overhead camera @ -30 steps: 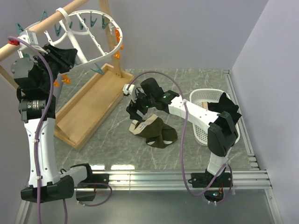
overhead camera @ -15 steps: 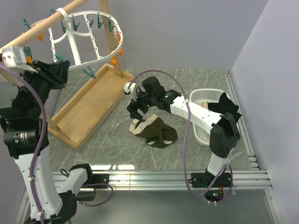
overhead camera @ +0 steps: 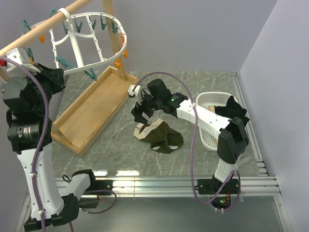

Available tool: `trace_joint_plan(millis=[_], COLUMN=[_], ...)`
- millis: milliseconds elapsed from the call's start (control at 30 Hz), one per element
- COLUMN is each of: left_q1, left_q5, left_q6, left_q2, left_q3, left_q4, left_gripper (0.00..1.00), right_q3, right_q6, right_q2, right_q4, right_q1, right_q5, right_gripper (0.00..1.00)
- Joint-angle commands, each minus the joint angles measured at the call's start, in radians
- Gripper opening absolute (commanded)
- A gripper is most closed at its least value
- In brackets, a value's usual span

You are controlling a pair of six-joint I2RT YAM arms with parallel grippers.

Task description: Clip the underwear to the hanger

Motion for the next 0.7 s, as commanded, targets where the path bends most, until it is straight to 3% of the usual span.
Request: trace_joint_plan(millis=[0, 367, 567, 667], left_q1=[0.004, 0.004, 0.004, 0.004], left_q5=[-0.022, 0.072, 0.105, 0.14], left_q6=[0.026, -0.031, -0.032, -0.025], left_q2=[0.032, 0.182, 0.178, 0.099], left_q3=[-0.017, 0.059, 0.073, 0.011], left_q4=[0.076, 0.254, 0.262, 0.286], left_gripper=[0.19, 0.22, 0.38, 0.42], right_q3=[0.01, 0.007, 0.016, 0.016], right_q6=[0.005, 0.013, 0.027, 0.061], right_q2=[-0.058, -0.05, -0.052, -0.058], right_q4=[0.035, 0.041, 0.065, 0.13], right_q1=[-0.008, -0.017, -0.02, -0.019], right_q5=[-0.005, -0.014, -0.019, -0.048], right_gripper=[0.94, 0.94, 0.94, 0.95])
